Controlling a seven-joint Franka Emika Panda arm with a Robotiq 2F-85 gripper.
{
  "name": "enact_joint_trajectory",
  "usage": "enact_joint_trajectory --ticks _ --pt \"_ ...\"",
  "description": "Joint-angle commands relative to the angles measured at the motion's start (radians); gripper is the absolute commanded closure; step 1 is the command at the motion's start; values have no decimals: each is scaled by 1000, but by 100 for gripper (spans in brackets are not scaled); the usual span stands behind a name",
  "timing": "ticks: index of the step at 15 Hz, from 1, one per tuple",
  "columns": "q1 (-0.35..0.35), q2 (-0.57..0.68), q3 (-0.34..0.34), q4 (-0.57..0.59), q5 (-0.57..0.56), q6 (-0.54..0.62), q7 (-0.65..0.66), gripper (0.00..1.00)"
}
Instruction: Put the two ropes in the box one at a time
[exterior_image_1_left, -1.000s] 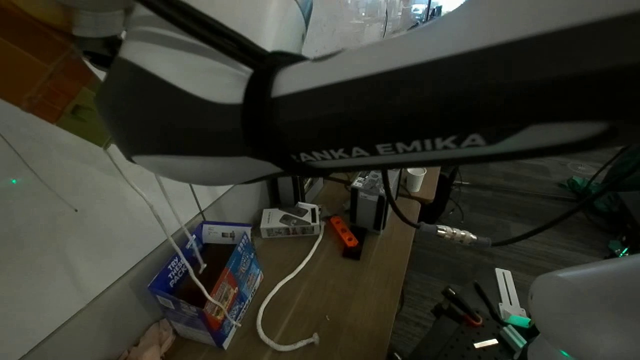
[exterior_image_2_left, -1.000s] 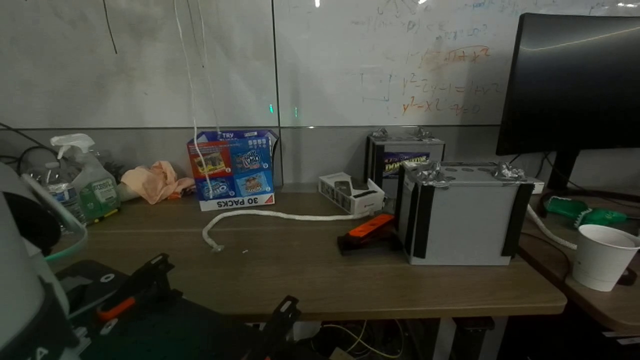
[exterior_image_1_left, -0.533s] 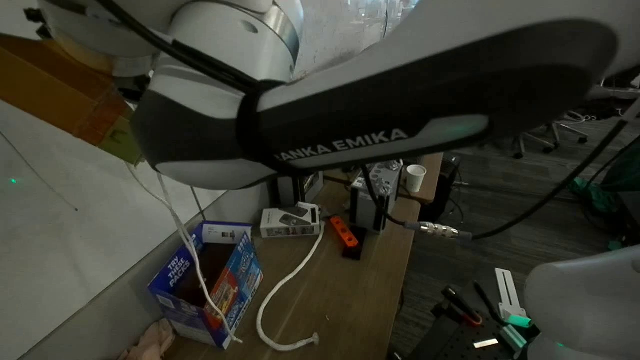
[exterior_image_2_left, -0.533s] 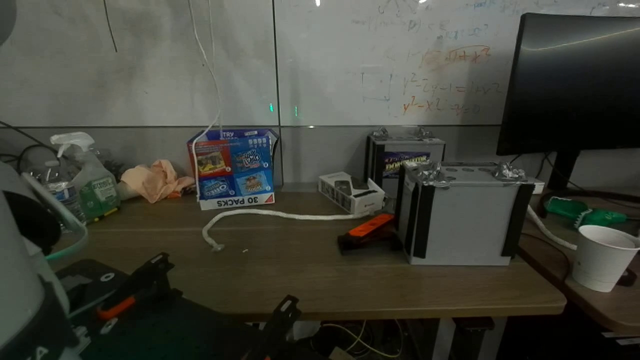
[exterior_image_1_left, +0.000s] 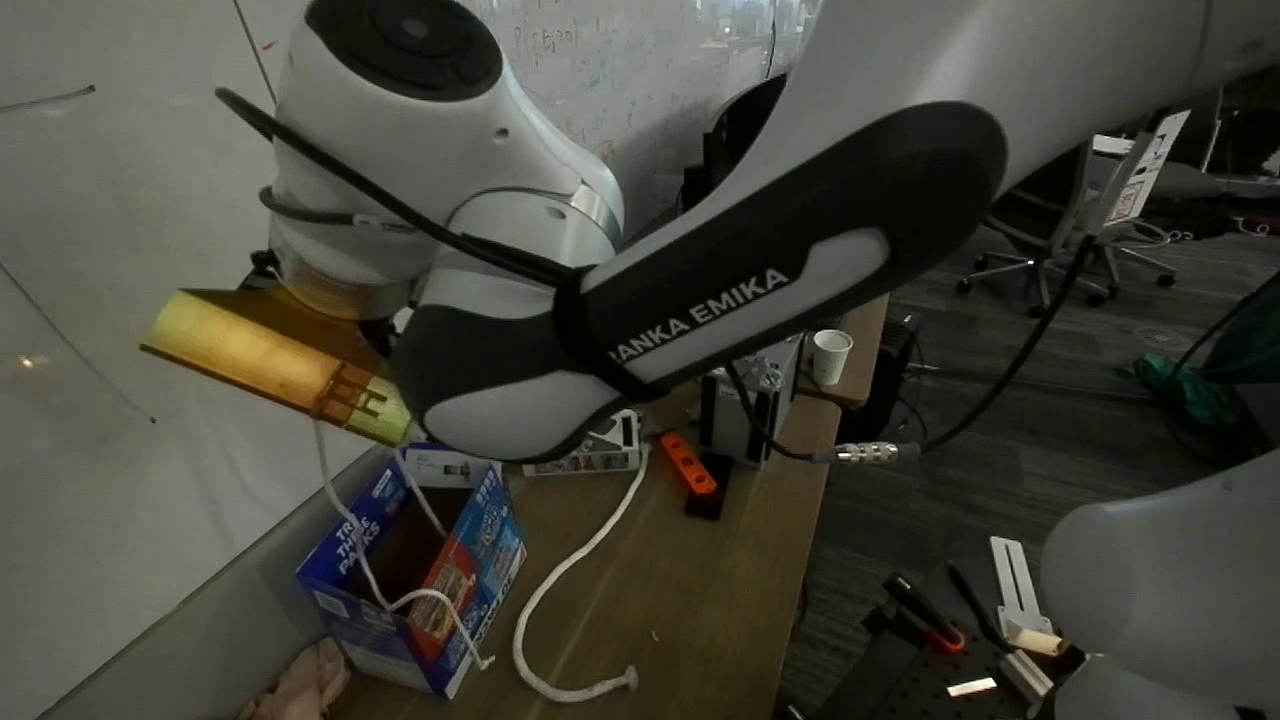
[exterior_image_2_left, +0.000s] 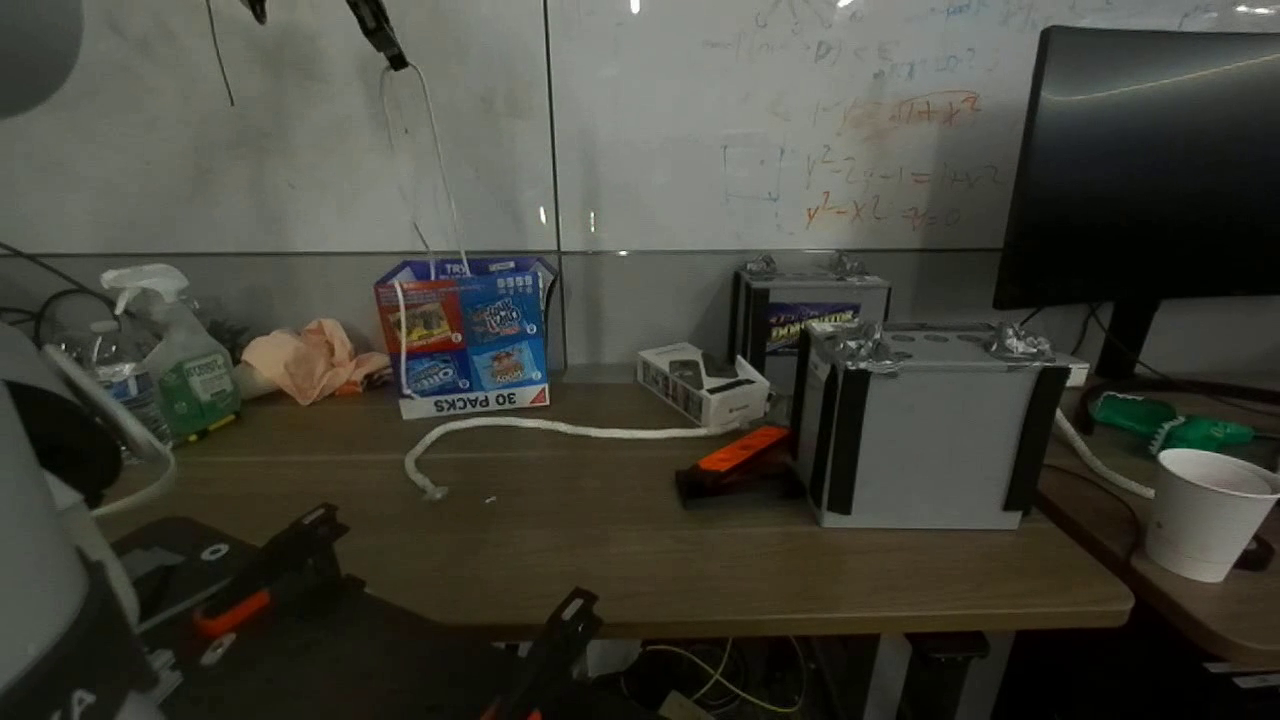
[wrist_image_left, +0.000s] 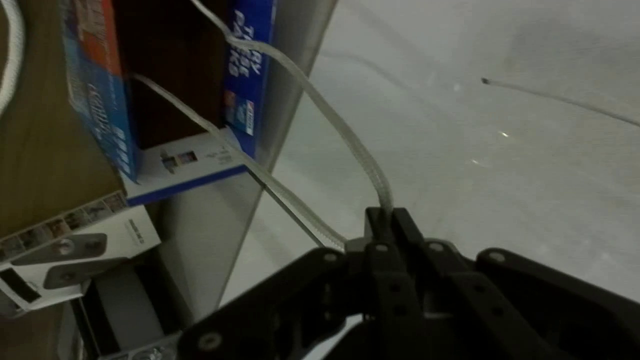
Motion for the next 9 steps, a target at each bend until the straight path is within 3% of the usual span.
enact_joint_trajectory --ticks 1,2,3,4,5,7,8,9 --pt "-48 106 68 -59 11 -41 -94 93" --pt "-51 120 72 -88 17 -51 -115 93" --pt "166 74 -154 -111 138 -52 -212 93" --pt "202 95 -190 -110 171 -76 -255 93" --pt "73 164 -60 -104 69 -106 -206 93" --pt "123 184 -108 -97 52 -151 -220 93" --pt "308 117 -298 -93 205 -152 -338 93" --pt "187 222 -165 -73 45 -180 -239 93"
